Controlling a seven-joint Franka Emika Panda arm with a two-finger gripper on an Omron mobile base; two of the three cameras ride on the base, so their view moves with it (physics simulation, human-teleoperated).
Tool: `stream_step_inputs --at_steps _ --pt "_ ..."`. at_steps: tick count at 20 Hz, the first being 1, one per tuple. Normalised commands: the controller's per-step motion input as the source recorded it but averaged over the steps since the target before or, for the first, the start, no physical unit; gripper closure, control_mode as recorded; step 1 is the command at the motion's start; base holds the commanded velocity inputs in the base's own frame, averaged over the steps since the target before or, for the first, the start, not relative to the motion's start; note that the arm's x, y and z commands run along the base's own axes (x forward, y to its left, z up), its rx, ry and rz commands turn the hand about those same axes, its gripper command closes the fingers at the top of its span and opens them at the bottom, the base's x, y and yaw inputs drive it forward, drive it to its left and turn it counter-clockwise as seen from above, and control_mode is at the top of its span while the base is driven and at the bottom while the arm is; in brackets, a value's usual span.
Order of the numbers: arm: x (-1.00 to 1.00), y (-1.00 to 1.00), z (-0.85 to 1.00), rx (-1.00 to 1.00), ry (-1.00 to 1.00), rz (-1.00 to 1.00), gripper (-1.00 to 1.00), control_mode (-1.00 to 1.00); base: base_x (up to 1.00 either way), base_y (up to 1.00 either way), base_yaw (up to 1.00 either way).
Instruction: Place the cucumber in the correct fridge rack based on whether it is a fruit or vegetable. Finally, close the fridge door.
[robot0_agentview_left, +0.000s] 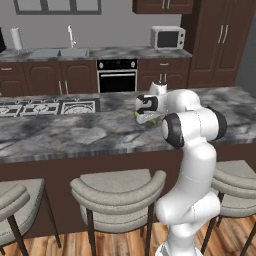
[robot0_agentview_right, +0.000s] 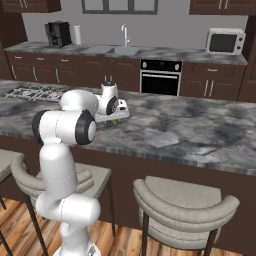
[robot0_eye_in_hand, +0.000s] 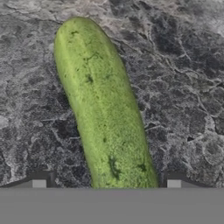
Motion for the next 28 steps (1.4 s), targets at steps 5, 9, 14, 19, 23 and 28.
stream_step_inputs --at_steps 5,9,14,19,23,28 --pt "0.0 0.0 -0.1 0.0 0.03 0.0 1.0 -1.0 0.0 0.0 0.0" --pt "-0.1 0.0 0.0 0.0 0.0 0.0 1.0 -1.0 0.0 0.0 0.0" --pt "-0.58 0.0 0.0 0.0 -0.01 0.01 1.0 -1.0 0.0 0.0 0.0" --pt "-1.0 0.0 0.14 0.0 -0.07 0.0 1.0 -1.0 0.0 0.0 0.0" --pt "-1.0 0.0 0.61 0.0 -0.13 0.0 1.0 -1.0 0.0 0.0 0.0" --pt "-0.96 0.09 0.74 0.0 -0.16 -0.05 1.0 -1.0 0.0 0.0 0.0"
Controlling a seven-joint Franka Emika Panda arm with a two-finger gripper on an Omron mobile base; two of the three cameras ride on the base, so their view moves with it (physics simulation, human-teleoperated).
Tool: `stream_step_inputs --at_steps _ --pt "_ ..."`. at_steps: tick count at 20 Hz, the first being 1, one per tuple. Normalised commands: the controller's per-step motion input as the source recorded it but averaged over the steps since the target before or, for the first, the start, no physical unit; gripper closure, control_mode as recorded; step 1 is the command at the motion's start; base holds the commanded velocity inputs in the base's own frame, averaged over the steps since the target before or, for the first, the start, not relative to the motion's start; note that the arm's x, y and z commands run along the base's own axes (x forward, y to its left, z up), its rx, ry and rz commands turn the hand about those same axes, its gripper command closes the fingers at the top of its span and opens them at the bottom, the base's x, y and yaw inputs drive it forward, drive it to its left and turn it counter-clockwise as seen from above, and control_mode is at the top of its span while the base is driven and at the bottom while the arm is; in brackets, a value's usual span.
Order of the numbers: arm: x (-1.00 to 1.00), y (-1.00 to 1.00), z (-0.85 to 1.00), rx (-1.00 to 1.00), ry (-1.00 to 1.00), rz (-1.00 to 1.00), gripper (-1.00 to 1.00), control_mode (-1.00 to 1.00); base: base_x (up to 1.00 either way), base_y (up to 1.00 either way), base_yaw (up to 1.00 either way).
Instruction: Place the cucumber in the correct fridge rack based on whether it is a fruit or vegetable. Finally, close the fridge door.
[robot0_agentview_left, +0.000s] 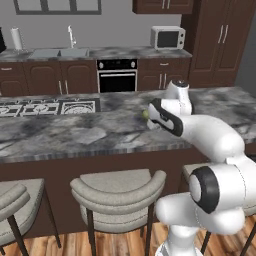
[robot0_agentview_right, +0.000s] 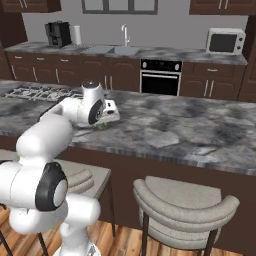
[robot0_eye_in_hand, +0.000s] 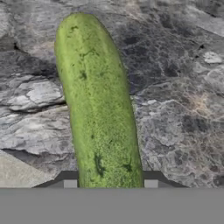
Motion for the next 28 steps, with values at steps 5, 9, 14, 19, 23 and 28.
stream_step_inputs --at_steps 5,9,14,19,23,28 --pt "-0.97 0.23 0.71 0.0 -0.09 -0.04 1.0 -1.0 0.0 0.0 0.0" --pt "-1.0 0.15 0.66 0.0 0.0 -0.03 1.0 -1.0 0.0 0.0 0.0" --pt "-0.98 0.16 0.59 0.0 0.0 -0.04 1.0 -1.0 0.0 0.0 0.0" --pt "-0.81 0.01 0.43 0.0 0.0 -0.04 1.0 -1.0 0.0 0.0 0.0" --pt "-0.45 0.0 0.33 0.0 -0.03 -0.09 1.0 -1.0 0.0 0.0 0.0" --pt "-0.11 0.0 0.06 0.0 -0.05 -0.03 1.0 -1.0 0.0 0.0 0.0"
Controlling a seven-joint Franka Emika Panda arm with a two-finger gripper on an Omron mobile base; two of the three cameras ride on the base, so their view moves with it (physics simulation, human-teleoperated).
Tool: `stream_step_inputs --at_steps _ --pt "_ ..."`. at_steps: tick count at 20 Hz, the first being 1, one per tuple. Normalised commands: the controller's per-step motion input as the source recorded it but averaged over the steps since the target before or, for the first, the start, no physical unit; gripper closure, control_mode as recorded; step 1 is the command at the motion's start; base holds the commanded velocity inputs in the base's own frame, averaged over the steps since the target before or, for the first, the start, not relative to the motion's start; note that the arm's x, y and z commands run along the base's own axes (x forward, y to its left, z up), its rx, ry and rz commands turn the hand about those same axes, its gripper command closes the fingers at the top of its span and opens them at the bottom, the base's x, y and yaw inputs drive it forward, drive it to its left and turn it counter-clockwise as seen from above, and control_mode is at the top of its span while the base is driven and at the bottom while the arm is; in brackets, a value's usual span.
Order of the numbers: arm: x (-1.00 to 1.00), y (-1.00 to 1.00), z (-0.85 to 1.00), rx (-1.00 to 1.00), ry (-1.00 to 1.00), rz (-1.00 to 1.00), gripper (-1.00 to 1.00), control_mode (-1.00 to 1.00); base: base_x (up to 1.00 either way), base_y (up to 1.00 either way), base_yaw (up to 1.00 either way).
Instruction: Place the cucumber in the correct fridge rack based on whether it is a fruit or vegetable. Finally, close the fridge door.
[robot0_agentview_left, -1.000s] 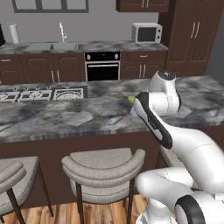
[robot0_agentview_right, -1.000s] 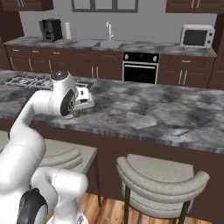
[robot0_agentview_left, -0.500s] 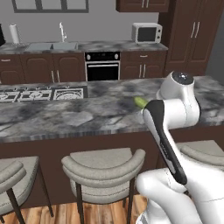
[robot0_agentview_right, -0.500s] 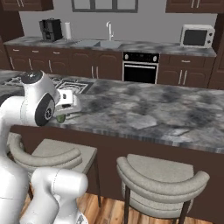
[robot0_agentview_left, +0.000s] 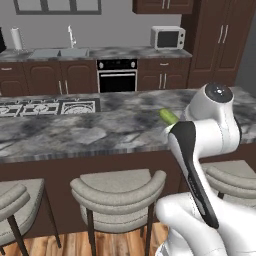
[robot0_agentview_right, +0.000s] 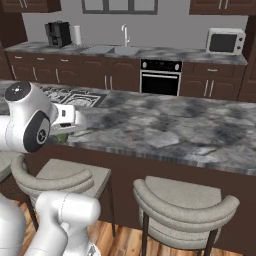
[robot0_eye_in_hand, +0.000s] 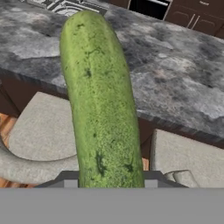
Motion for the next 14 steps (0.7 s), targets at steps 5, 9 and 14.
stream_step_inputs --at_steps 5,9,14 --pt "0.0 0.0 0.0 0.0 0.0 0.0 1.0 1.0 -0.21 0.0 0.0" --pt "0.0 0.0 0.0 0.0 0.0 0.0 1.0 1.0 -0.82 -0.04 0.04" --pt "0.0 0.0 0.0 0.0 0.0 0.0 1.0 1.0 -0.59 0.0 0.43"
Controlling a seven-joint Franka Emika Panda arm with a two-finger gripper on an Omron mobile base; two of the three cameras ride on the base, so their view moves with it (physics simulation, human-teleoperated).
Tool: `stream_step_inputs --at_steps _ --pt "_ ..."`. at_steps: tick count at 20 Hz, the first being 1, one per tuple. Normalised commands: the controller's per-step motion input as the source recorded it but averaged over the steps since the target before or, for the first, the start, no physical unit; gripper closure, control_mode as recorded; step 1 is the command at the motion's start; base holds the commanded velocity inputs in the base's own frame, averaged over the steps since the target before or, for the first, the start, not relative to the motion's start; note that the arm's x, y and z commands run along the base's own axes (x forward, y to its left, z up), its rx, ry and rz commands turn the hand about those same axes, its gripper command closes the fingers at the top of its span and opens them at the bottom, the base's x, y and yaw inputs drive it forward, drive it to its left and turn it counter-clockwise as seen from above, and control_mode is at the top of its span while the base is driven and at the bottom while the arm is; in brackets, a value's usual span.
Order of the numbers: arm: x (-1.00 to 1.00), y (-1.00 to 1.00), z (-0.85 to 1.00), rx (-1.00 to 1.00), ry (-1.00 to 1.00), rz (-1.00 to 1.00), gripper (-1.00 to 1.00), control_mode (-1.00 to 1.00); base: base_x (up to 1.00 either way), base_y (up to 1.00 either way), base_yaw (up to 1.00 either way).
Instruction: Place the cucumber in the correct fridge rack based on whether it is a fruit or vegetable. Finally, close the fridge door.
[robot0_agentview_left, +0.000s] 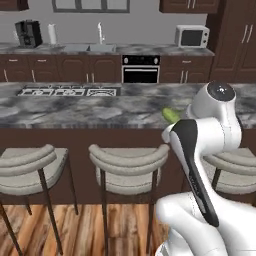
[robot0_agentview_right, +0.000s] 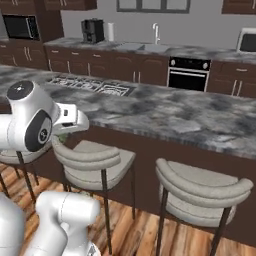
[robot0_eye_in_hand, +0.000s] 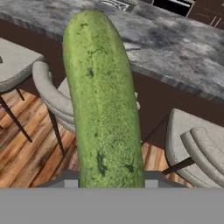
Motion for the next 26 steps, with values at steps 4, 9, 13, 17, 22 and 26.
stream_step_inputs --at_steps 4,9,13,17,22,26 --pt "0.0 0.0 0.0 0.0 0.0 0.0 1.0 1.0 -0.26 -0.02 0.84" --pt "0.0 0.0 0.0 0.0 0.0 0.0 1.0 1.0 0.0 -0.14 0.96" --pt "0.0 0.0 0.0 0.0 0.0 0.0 1.0 1.0 0.02 -0.15 1.0" --pt "0.0 0.0 0.0 0.0 0.0 0.0 1.0 1.0 0.08 -0.1 0.96" --pt "0.0 0.0 0.0 0.0 0.0 0.0 1.0 1.0 0.05 -0.05 0.87" --pt "0.0 0.0 0.0 0.0 0.0 0.0 1.0 1.0 0.03 0.0 0.65"
